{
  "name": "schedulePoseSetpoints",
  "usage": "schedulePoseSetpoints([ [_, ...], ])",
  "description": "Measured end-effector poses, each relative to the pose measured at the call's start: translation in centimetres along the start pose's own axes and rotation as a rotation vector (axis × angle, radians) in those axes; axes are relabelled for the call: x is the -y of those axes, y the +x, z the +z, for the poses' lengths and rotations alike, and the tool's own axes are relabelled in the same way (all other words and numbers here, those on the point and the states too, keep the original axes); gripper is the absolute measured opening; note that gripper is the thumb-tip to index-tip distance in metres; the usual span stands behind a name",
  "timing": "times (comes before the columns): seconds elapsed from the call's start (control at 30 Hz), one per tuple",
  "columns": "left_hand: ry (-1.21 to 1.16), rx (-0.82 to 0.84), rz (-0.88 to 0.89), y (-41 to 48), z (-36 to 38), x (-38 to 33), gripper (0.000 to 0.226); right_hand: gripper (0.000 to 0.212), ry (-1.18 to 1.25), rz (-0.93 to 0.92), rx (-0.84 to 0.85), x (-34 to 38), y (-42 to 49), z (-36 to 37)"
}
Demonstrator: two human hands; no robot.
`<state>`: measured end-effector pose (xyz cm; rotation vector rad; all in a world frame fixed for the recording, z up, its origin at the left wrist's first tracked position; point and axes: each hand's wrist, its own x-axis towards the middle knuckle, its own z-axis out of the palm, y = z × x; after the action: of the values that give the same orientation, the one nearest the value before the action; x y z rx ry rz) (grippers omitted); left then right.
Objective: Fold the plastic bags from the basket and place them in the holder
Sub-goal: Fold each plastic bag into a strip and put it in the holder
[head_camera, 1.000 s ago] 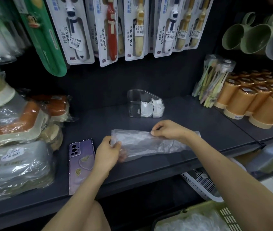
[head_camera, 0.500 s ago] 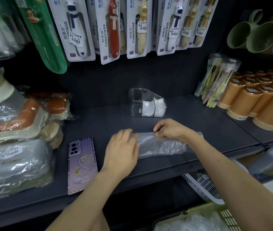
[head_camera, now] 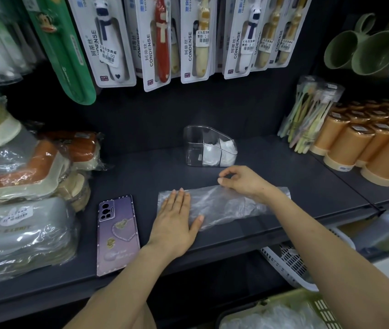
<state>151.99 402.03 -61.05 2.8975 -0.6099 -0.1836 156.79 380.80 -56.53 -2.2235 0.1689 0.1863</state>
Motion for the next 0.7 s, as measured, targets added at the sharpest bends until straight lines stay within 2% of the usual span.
schedulePoseSetpoints([
  [0.03, -0.001, -0.003, 0.0, 0.1, 0.1, 0.0, 0.072, 0.021, -0.061, -0.014, -0.047, 0.2, -0.3, -0.3],
  [0.1, 0.006, -0.008, 0.004, 0.2, 0.2, 0.1, 0.077, 0.03, -0.358, -0.063, -0.189, 0.6, -1.2, -0.5],
  [0.2, 0.009, -0.031, 0.013, 0.4, 0.3, 0.2, 0.094, 0.042, -0.694, -0.354, -0.395, 1.1, -3.5, 1.9],
  [0.23, 0.009, -0.034, 0.018, 0.4, 0.3, 0.1, 0.1, 0.045, -0.751, -0.462, -0.421, 1.0, -4.2, 3.3],
  [0.3, 0.004, -0.029, 0.027, 0.4, 0.2, 0.3, 0.108, 0.049, -0.871, -0.553, -0.334, 0.1, -5.0, 6.1],
  [0.4, -0.025, -0.031, 0.024, 0.6, 0.2, 0.5, 0.108, 0.06, -0.882, -0.419, -0.11, -1.3, -5.4, 7.5],
  [0.47, -0.035, -0.018, 0.016, 0.6, 0.3, 0.7, 0.107, 0.068, -0.876, -0.371, -0.096, -2.8, -5.7, 7.0],
  [0.53, -0.026, -0.004, 0.012, 0.6, 0.4, 0.7, 0.102, 0.088, -0.882, -0.33, -0.11, -4.2, -6.2, 5.7],
  [0.6, -0.002, 0.001, 0.012, 0.6, 0.3, 0.8, 0.087, 0.104, -0.883, -0.239, -0.116, -5.9, -6.7, 3.4],
  [0.7, 0.013, -0.003, 0.014, 0.5, 0.3, 0.8, 0.072, 0.111, -0.887, -0.095, -0.124, -7.9, -7.6, -0.2],
])
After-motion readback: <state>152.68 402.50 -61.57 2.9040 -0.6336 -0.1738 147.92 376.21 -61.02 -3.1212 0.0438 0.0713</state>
